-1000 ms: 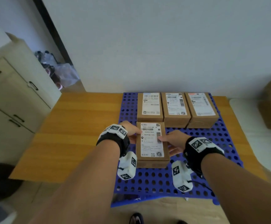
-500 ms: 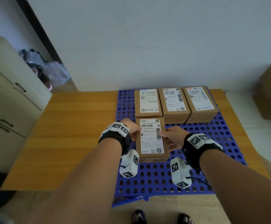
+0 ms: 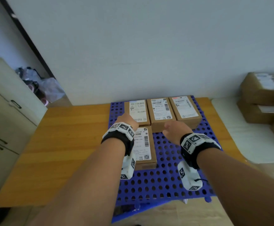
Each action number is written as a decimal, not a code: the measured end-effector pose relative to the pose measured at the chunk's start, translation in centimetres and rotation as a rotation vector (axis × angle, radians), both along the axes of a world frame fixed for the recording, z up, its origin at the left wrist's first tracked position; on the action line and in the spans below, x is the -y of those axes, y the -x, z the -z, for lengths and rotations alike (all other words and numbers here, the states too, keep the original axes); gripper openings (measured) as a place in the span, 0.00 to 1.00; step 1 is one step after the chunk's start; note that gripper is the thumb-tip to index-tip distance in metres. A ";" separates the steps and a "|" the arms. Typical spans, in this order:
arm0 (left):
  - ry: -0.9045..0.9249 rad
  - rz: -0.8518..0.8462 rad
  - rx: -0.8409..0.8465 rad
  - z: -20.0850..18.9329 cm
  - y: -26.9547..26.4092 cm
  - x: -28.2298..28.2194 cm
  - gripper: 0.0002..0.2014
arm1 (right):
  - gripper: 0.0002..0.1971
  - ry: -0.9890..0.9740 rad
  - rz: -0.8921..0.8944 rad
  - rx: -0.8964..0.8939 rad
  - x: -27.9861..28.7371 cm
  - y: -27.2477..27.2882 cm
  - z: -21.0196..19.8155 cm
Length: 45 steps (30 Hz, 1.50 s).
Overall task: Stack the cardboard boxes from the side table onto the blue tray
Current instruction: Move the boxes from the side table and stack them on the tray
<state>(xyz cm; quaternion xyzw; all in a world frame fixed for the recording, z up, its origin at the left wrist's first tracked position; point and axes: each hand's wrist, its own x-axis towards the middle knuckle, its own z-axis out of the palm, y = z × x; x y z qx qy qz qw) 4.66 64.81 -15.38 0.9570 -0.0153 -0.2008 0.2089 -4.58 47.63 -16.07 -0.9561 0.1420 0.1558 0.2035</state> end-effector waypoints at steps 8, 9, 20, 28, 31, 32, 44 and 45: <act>-0.081 0.254 0.086 -3.0 4.9 10.7 0.21 | 0.11 0.111 0.004 0.042 8.2 3.6 -3.3; -0.074 0.268 0.085 -3.1 5.4 12.3 0.23 | 0.13 0.117 0.020 0.050 9.3 4.4 -3.8; -0.038 0.482 0.135 -5.2 12.1 28.4 0.18 | 0.19 0.122 0.202 0.152 23.5 13.2 -5.8; -0.015 0.573 0.119 -6.3 15.2 37.4 0.18 | 0.16 0.146 0.292 0.156 31.8 17.4 -7.0; 0.025 0.589 0.112 -6.8 15.8 40.5 0.18 | 0.13 0.155 0.360 0.193 34.6 18.0 -7.4; 0.041 0.597 0.104 -7.0 15.9 41.5 0.18 | 0.13 0.158 0.387 0.203 35.5 18.1 -7.5; 0.214 0.689 0.044 -8.5 13.6 55.8 0.21 | 0.13 0.200 0.651 0.386 47.9 17.7 -9.9; 0.222 0.694 0.029 -8.6 13.3 56.6 0.22 | 0.13 0.204 0.660 0.390 48.8 17.6 -9.9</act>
